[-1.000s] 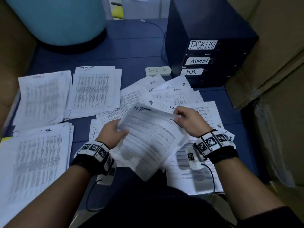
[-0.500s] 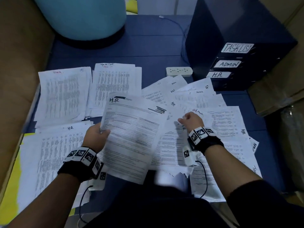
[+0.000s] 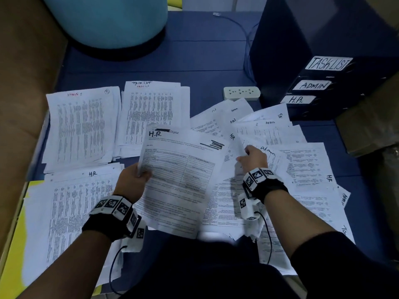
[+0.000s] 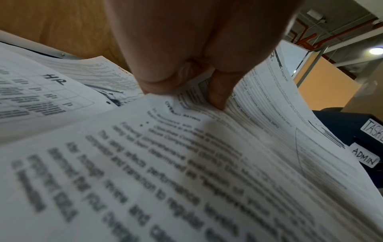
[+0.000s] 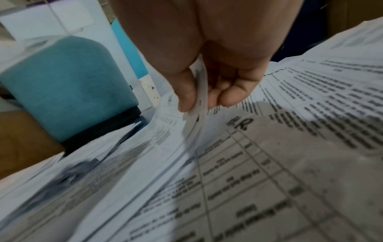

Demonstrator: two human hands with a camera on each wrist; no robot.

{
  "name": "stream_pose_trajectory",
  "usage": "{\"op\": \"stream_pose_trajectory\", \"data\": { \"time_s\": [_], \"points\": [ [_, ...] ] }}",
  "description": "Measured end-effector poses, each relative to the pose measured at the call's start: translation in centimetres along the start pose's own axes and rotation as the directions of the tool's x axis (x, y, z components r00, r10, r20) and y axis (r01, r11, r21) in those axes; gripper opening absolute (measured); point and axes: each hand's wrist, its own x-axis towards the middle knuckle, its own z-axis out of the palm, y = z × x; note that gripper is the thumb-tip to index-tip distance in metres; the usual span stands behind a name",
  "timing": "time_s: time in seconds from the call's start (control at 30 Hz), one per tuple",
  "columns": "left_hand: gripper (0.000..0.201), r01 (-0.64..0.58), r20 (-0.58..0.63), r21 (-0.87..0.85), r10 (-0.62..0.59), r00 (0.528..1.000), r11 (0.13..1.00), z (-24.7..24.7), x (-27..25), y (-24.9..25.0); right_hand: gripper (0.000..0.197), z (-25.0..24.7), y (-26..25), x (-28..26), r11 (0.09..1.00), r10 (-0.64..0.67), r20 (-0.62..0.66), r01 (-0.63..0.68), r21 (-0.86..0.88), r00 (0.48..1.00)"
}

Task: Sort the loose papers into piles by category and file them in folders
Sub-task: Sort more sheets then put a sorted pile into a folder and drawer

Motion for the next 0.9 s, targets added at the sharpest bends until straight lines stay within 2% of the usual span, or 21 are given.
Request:
{"op": "stream_pose_trajectory", "data": {
  "time_s": [0.07,0.23,0.47,0.53,0.63,0.67,0.73,0.8,0.9],
  "points": [
    [0.015,-0.001,0.017,-0.008,0.001,1.0,1.0,0.2,0.0,0.1,0.034,-1.0,0.0,-0.6,1.0,-0.007,0.014,0.006,0.018,1.0],
    [0.01,-0.042,0.029,0.011,0.042,0.999,0.999,0.1,-0.6,0.4,0.008,-5.2,1.3,-2.4,0.986,-0.07,-0.052,0.077,0.147,0.996],
    [0.021,-0.208,0.118,0.064,0.2,0.973,0.976,1.1,-2.3,2.5,0.006,-13.9,2.9,-5.9,0.943,-0.253,-0.085,0.265,0.201,0.964],
    [0.004,-0.234,0.138,0.019,0.229,0.964,0.972,1.9,-2.9,3.7,0.006,-15.9,3.0,-7.2,0.926,-0.298,-0.09,0.311,0.214,0.95],
    [0.03,-0.265,0.173,-0.065,0.272,0.947,0.962,2.7,-3.6,5.4,0.013,-17.5,2.9,-8.3,0.901,-0.357,-0.052,0.359,0.245,0.933],
    [0.033,-0.273,0.192,-0.084,0.285,0.939,0.958,3.0,-3.7,5.8,0.018,-17.9,2.9,-8.5,0.894,-0.367,-0.029,0.361,0.265,0.93],
    [0.027,-0.273,0.226,-0.083,0.285,0.931,0.958,3.7,-3.9,6.5,0.025,-18.2,3.0,-8.6,0.889,-0.367,0.01,0.347,0.3,0.93],
    [0.016,-0.238,0.23,-0.079,0.25,0.94,0.968,4.7,-3.8,6.5,0.02,-17.8,3.5,-8.2,0.888,-0.348,0.001,0.329,0.321,0.938],
    [0.011,-0.165,0.195,-0.105,0.183,0.964,0.981,6.3,-3.7,5.7,0.009,-15.3,5.1,-6.6,0.842,-0.196,-0.096,0.217,0.495,0.976]
  ]
}}
